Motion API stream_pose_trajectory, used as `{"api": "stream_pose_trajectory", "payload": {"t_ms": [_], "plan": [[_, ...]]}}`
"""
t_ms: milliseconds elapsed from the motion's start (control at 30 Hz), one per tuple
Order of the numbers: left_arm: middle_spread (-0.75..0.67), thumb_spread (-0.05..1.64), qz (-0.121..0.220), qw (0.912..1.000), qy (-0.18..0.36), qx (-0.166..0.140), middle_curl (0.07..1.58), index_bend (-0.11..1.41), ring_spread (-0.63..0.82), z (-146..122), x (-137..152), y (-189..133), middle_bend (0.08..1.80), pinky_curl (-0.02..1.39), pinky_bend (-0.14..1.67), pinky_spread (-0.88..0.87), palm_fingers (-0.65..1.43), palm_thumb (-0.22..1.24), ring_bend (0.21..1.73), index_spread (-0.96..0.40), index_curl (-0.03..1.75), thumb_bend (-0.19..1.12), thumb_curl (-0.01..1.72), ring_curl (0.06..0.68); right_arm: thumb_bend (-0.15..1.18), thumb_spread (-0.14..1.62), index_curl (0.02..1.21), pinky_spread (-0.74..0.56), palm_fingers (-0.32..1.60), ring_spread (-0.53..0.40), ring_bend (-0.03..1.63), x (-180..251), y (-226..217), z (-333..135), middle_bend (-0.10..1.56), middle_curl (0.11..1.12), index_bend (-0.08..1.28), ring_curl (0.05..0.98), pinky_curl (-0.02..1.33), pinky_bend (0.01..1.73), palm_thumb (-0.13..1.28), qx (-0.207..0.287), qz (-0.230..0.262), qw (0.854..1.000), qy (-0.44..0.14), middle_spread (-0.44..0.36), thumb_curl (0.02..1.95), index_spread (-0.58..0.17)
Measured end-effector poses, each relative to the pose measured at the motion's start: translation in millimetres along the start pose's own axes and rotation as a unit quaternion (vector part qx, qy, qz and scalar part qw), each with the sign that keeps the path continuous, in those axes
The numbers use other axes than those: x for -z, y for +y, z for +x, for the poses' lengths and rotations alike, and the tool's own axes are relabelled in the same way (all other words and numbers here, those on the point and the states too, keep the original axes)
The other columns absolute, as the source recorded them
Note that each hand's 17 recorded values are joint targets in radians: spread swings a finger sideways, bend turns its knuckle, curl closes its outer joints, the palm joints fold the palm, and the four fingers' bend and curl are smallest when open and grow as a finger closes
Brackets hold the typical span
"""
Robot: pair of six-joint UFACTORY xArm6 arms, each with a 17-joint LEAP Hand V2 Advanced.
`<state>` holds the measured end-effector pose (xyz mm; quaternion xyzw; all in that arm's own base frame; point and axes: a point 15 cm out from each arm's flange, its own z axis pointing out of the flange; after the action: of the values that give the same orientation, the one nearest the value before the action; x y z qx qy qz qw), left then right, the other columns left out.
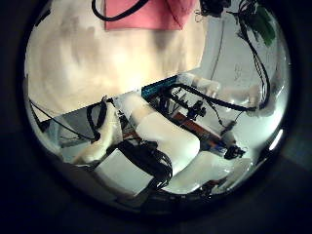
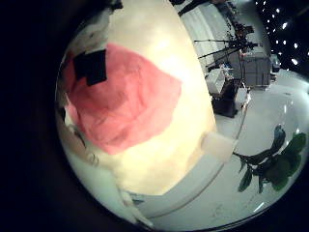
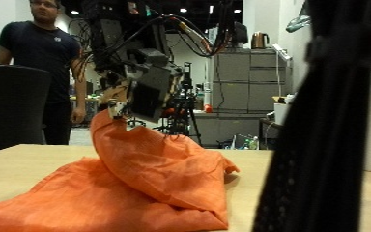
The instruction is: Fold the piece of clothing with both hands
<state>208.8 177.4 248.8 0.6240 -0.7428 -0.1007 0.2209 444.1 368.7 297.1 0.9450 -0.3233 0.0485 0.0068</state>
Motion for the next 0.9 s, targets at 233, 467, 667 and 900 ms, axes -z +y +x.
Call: {"api": "stream_pose_trajectory", "payload": {"t_ms": [233, 467, 667, 900], "plan": [[0.45, 1.08, -0.004, 1.0, 0.001, -0.009, 0.25, 0.15, 0.6, 6, -3, -13, 0.18, 0.32, 0.29, 0.57, -0.04, 0.62, 0.44, 0.15, 0.24, -0.02, 0.43, 0.227, 0.01, 1.25, 0.38, -0.45, 0.2, -0.241, 1.39, 67, 5, -10, 0.75, 0.55, 0.14, 0.627, 0.73, 1.3, 0.91, -0.017, 0.079, 0.989, -0.127, -0.076, 0.76, -0.379], [0.45, 1.08, 0.0, 0.9998, -0.004, -0.018, 0.26, 0.15, 0.6, 24, 12, -18, 0.18, 0.32, 0.29, 0.57, -0.04, 0.62, 0.44, 0.15, 0.25, -0.02, 0.43, 0.225, 0.0, 1.25, 0.42, 0.06, -0.01, -0.048, 1.0, 123, 56, 16, 0.74, 0.51, 0.35, 0.482, 0.61, 0.9, 0.96, -0.058, 0.084, 0.984, -0.144, -0.054, 0.73, -0.399], [0.45, 1.08, -0.001, 0.9998, -0.008, -0.019, 0.26, 0.15, 0.59, 57, 35, -13, 0.19, 0.32, 0.31, 0.57, -0.03, 0.62, 0.44, 0.15, 0.25, -0.02, 0.43, 0.225, -0.03, 1.27, 0.42, 0.35, -0.02, 0.108, 0.77, 170, 146, 66, 0.61, 0.44, 0.41, 0.374, 0.49, 0.72, 0.88, -0.141, 0.056, 0.983, -0.105, 0.008, 0.69, -0.384], [0.45, 1.09, -0.013, 0.9978, -0.039, -0.052, 0.27, 0.16, 0.59, 129, 50, -22, 0.19, 0.32, 0.31, 0.56, -0.02, 0.61, 0.44, 0.15, 0.26, -0.02, 0.43, 0.224, -0.02, 1.3, 0.4, 0.44, 0.03, 0.173, 0.64, 170, 279, 89, 0.49, 0.39, 0.38, 0.303, 0.39, 0.55, 0.75, -0.202, -0.057, 0.976, -0.059, 0.041, 0.6, -0.368]]}}
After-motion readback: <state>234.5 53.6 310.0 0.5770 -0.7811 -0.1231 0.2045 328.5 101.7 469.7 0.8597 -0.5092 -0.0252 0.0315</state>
